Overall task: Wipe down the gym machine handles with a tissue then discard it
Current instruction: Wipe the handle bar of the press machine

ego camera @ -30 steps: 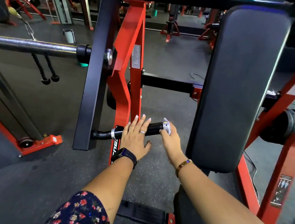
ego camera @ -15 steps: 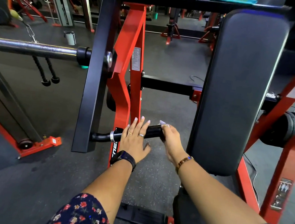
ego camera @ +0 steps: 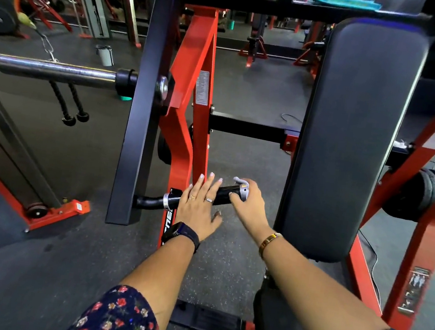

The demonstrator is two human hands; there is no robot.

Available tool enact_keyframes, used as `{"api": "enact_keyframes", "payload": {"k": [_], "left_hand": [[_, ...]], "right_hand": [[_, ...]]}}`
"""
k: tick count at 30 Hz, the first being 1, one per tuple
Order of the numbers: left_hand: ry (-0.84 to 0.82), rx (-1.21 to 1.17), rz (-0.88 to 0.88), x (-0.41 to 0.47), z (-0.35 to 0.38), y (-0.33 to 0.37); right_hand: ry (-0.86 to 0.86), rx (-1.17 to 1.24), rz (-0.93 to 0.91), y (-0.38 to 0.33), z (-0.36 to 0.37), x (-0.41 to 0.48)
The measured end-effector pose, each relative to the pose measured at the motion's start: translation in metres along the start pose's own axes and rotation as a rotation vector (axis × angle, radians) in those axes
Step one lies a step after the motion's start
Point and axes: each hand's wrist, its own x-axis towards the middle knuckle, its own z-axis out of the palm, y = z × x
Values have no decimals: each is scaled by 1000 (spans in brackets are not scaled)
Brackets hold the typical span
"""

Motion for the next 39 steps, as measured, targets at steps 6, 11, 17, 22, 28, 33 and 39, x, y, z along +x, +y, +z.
{"api": "enact_keyframes", "payload": {"k": [6,11,17,22,28,33,39], "left_hand": [[34,11,-23,-4,-2,-8],[24,3,-170,-19,-5,-39],[2,-16,-213,-17,-10,-50],[-64,-20,-220,-22,-13,-61],[-71,-40,-197,-26,-16,-76],[-70,-47,-171,-32,-15,-86],[-66,-76,-141,-32,-13,-90]], "right_hand": [[46,-410,-311,23,2,-33],[25,-940,-559,36,-5,-27],[-3,-1141,-382,-17,10,-4],[14,-1091,-607,3,26,-32],[72,-1082,-542,9,18,-29],[24,-1002,-606,-3,52,-25],[-124,-1079,-761,13,62,-48]]}}
